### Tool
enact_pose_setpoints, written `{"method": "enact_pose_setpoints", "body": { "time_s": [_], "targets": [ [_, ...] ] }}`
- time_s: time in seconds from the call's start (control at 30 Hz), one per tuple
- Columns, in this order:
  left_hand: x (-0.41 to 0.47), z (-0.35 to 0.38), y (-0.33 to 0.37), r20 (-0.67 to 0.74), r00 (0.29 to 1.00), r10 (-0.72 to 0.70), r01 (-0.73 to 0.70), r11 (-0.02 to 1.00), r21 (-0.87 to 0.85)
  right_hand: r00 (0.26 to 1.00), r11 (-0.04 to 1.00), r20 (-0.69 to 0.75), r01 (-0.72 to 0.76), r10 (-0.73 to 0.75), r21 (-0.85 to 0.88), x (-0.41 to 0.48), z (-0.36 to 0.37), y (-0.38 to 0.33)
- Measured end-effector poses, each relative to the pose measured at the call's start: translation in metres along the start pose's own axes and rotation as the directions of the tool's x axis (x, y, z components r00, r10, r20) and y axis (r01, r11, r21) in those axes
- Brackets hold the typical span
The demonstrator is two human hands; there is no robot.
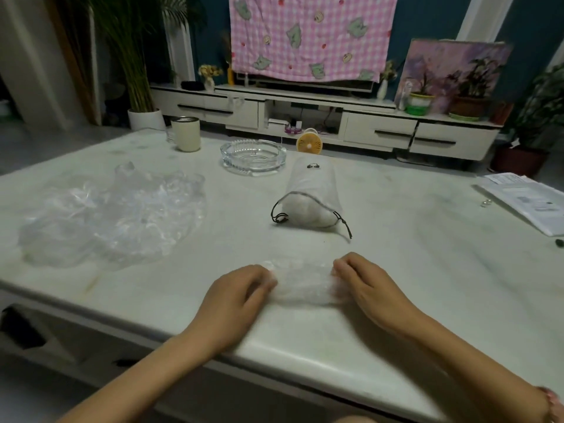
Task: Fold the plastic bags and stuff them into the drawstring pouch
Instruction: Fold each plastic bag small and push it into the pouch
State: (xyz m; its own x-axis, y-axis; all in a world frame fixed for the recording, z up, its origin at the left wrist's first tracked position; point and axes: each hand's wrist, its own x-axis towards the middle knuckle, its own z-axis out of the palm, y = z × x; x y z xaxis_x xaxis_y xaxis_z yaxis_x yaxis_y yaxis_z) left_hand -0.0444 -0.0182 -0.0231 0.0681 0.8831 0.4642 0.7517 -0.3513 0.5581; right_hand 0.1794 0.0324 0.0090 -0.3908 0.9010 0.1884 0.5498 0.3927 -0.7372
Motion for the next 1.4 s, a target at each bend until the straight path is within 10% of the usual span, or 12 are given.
{"method": "enact_pose_setpoints", "body": {
  "time_s": [0.23, 0.63, 0.8, 0.93, 1.07, 1.2, 1.33, 1.4],
  "targets": [
    [0.029, 0.01, 0.012, -0.068, 0.915, -0.398, 0.403, 0.893, 0.202, 0.994, 0.965, -0.055, -0.108, 0.097, -0.238, 0.017, 0.018, -0.001],
    [0.038, 0.019, 0.008, -0.089, 0.903, -0.421, 0.38, 0.683, 0.624, 0.941, 0.734, -0.314, -0.302, 0.127, -0.608, 0.03, 0.024, 0.012],
    [0.037, 0.012, -0.004, -0.133, 0.934, -0.332, 0.329, 0.943, -0.049, 0.964, 0.771, -0.262, -0.201, 0.046, -0.604, 0.026, 0.009, 0.028],
    [0.041, 0.001, -0.002, -0.012, 0.953, -0.303, 0.266, 0.852, -0.451, 0.995, 0.995, -0.089, -0.035, 0.044, 0.095, 0.042, -0.005, -0.001],
    [0.053, -0.006, 0.003, 0.159, 0.96, -0.232, 0.281, 0.813, -0.51, 0.841, 0.922, 0.538, -0.246, 0.05, 0.299, 0.06, 0.002, -0.026],
    [0.066, -0.004, -0.001, 0.207, 0.942, -0.264, 0.327, 0.86, -0.392, 0.839, 0.881, 0.545, -0.258, 0.001, 0.396, 0.062, 0.014, -0.014],
    [0.07, 0.003, -0.011, -0.107, 0.781, -0.616, 0.413, 0.636, -0.652, 0.917, 0.843, 0.393, -0.259, 0.062, 0.472, 0.062, 0.013, 0.005],
    [0.066, 0.015, -0.003, 0.039, 0.744, -0.667, 0.406, 0.405, -0.82, 0.947, 0.804, 0.306, -0.26, 0.102, 0.534, 0.062, 0.017, 0.006]
  ]
}}
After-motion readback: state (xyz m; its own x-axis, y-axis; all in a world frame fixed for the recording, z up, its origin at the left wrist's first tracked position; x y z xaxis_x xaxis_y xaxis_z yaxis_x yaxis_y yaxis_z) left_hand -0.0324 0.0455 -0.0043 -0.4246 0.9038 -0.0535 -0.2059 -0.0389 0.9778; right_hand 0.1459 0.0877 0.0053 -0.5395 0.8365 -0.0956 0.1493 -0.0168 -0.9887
